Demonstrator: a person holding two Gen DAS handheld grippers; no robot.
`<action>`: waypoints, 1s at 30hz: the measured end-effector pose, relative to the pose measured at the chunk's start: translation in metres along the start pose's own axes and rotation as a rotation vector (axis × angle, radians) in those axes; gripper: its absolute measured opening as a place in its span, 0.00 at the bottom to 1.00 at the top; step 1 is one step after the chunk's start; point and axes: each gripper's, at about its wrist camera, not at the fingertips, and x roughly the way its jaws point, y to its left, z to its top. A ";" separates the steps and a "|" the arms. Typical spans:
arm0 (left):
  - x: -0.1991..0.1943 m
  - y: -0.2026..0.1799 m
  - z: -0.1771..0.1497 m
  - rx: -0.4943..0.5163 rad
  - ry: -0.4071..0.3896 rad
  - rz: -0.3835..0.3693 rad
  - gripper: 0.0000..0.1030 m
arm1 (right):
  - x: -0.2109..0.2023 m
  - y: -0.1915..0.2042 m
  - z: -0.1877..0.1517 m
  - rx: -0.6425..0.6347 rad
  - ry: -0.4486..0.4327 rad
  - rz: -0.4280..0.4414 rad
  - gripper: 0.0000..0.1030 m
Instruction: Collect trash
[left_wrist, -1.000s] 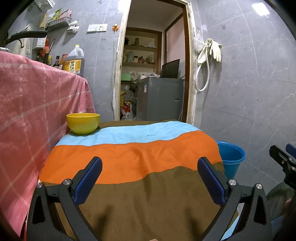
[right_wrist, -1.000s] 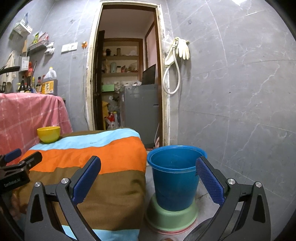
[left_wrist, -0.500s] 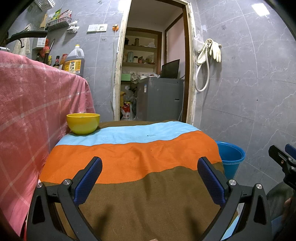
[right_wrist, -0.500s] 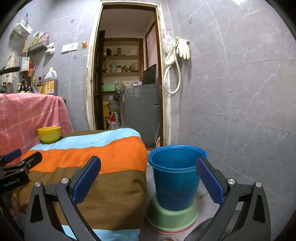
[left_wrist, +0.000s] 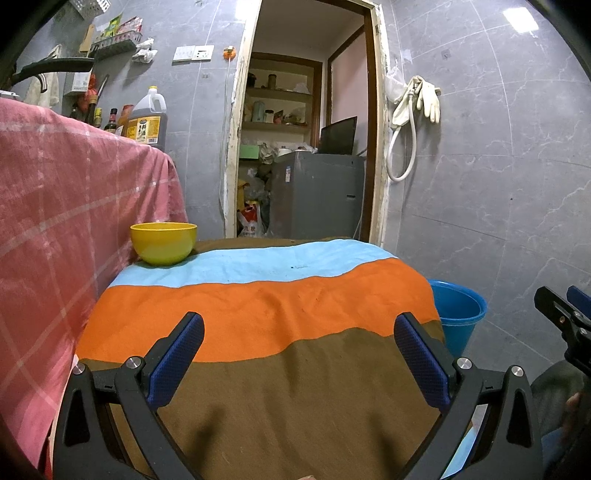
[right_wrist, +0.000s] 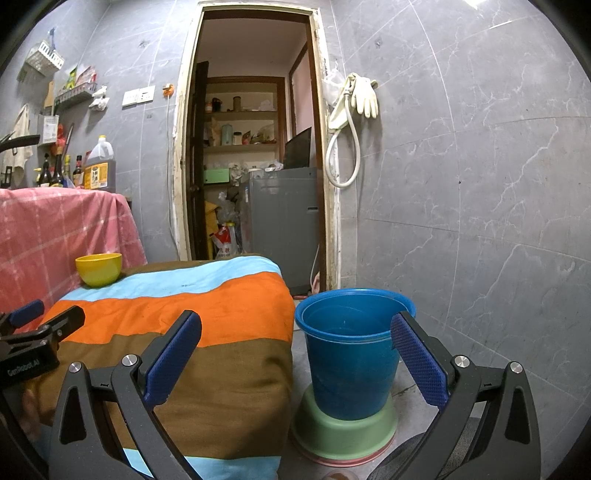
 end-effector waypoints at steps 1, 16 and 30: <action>0.000 0.000 0.000 0.000 0.000 0.000 0.98 | 0.000 0.000 0.000 0.000 0.000 0.000 1.00; 0.000 0.002 -0.001 0.000 0.000 -0.001 0.98 | 0.000 0.001 -0.001 0.001 0.000 0.000 1.00; 0.000 0.002 -0.001 -0.002 0.000 -0.001 0.98 | -0.001 0.002 -0.001 0.002 0.000 -0.001 1.00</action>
